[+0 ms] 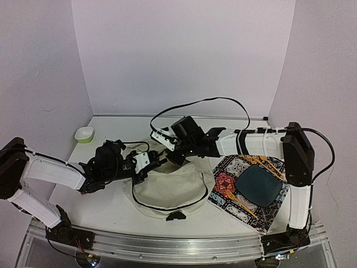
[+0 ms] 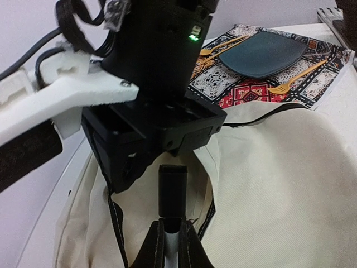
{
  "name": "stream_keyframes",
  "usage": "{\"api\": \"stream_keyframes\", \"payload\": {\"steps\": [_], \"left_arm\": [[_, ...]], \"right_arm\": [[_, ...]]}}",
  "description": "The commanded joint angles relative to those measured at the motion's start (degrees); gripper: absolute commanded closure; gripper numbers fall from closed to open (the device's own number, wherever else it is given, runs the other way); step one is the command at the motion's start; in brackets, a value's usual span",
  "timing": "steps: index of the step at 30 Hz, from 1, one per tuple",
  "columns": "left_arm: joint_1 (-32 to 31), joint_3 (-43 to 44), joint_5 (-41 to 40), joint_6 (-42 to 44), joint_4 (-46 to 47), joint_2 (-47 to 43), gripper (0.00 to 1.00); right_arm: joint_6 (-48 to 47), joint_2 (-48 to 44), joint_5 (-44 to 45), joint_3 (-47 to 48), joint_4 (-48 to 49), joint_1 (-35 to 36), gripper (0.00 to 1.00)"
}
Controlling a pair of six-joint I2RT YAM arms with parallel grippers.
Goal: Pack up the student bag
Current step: Place the pen in the lower front pocket of the bag.
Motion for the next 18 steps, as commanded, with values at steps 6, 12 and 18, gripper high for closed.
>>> {"api": "stream_keyframes", "payload": {"steps": [6,12,18], "left_arm": [[-0.2,4.3,1.6,18.3,3.9,5.6,1.0],[-0.1,6.1,-2.4,22.8,3.8,10.5,1.0],[-0.1,8.1,-7.6,26.3,3.7,13.9,1.0]], "right_arm": [[1.4,-4.1,-1.8,3.8,0.4,0.0,0.98],[1.5,-4.2,-2.2,4.4,-0.1,0.0,0.98],[1.7,-4.0,-2.9,4.8,-0.2,0.0,0.98]]}}
